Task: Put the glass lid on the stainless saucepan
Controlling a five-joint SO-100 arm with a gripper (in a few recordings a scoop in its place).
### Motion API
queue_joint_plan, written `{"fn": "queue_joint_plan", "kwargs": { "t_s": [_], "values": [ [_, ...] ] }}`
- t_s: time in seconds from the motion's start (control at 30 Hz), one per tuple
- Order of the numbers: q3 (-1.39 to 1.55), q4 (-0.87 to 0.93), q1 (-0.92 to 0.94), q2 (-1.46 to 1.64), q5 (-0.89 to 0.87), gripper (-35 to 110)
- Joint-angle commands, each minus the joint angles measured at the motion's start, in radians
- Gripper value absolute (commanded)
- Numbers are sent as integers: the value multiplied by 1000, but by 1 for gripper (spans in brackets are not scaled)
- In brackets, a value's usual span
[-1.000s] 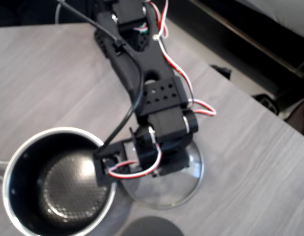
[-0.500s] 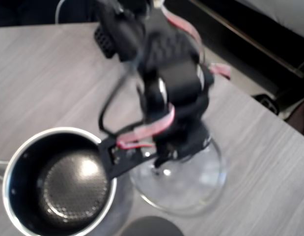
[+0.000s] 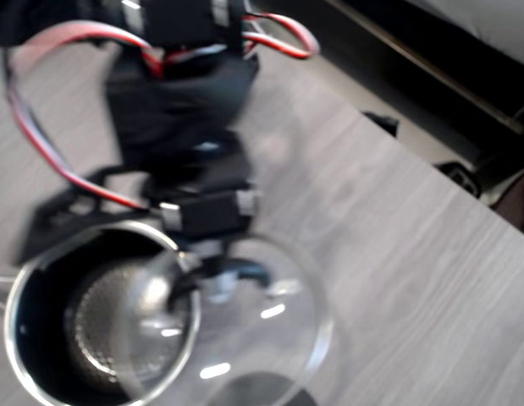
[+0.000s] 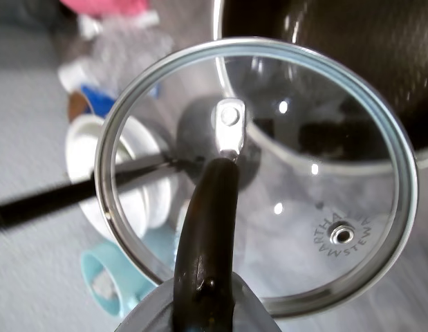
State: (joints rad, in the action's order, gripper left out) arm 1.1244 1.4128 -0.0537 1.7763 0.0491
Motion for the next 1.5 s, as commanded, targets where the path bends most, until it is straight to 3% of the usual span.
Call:
{"fn": "queue_joint_plan", "kwargs": {
  "t_s": [0.0,0.37,1.47],
  "values": [
    [-41,-29,94,81,31,0],
    [-43,-26,275,-15,78,0],
    [-32,-52,311,-230,84,0]
  ]
}}
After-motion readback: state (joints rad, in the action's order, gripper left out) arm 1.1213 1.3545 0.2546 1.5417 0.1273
